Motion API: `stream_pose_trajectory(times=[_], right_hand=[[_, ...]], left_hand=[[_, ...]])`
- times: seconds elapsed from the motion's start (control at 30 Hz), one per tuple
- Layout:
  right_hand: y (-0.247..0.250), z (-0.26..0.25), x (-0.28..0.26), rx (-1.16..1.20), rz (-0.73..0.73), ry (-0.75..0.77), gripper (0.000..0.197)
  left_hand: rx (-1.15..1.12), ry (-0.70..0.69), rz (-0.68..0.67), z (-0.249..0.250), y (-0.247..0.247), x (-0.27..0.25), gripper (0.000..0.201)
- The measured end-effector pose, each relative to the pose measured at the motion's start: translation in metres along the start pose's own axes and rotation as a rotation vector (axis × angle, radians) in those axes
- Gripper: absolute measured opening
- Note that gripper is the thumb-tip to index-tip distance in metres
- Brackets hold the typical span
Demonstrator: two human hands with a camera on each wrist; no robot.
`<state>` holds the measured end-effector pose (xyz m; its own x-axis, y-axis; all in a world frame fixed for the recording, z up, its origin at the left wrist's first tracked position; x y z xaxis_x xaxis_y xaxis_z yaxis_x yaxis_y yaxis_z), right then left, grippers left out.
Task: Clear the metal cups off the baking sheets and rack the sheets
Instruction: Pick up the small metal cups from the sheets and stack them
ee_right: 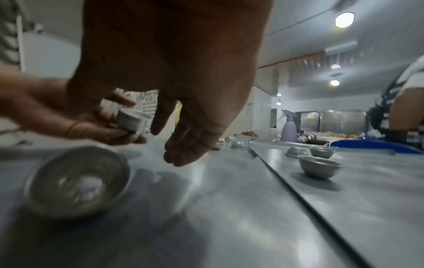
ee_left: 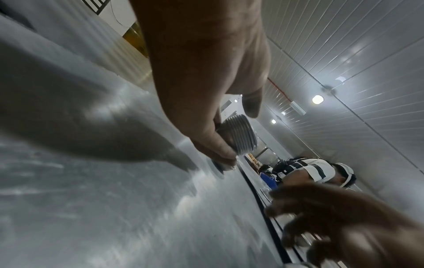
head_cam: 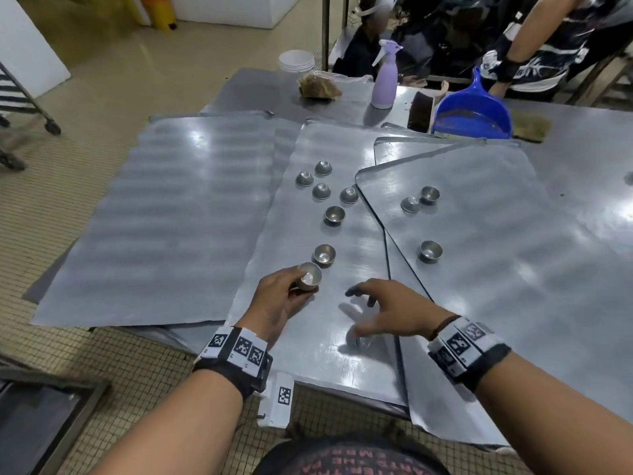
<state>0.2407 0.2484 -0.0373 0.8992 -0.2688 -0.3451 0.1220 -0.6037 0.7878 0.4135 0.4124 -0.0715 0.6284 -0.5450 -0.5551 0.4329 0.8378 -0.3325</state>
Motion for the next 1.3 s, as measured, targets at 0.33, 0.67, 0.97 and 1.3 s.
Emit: stream_pose_trajectory(times=[0.33, 0.67, 0.97, 1.3], right_hand=[[-0.034, 0.013, -0.012, -0.071, 0.098, 0.021, 0.055], [0.008, -0.019, 0.014, 0.135, 0.326, 0.095, 0.054], [-0.002, -0.038, 0.043, -0.072, 0.229, 0.146, 0.062], [-0.021, -0.014, 0.041, 0.239, 0.251, 0.106, 0.075]], left_hand=[[0.062, 0.029, -0.076, -0.012, -0.019, 0.002, 0.023], [0.076, 0.034, -0.118, -0.010, -0.018, -0.010, 0.020], [-0.059, 0.007, -0.160, -0.001, -0.019, -0.018, 0.024], [0.051, -0.004, -0.142, -0.010, -0.021, -0.015, 0.021]])
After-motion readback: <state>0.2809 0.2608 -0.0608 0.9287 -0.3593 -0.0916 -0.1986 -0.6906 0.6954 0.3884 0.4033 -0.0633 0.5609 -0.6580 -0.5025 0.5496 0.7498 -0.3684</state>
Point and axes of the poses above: each hand's wrist, its own x-axis towards the middle knuckle, its own y-axis out of the back of the hand, z = x × y, the point moved 1 cm from there along x, towards the middle knuckle, and after that the axes turned 4 degrees about -x, right-handed, at the moved point
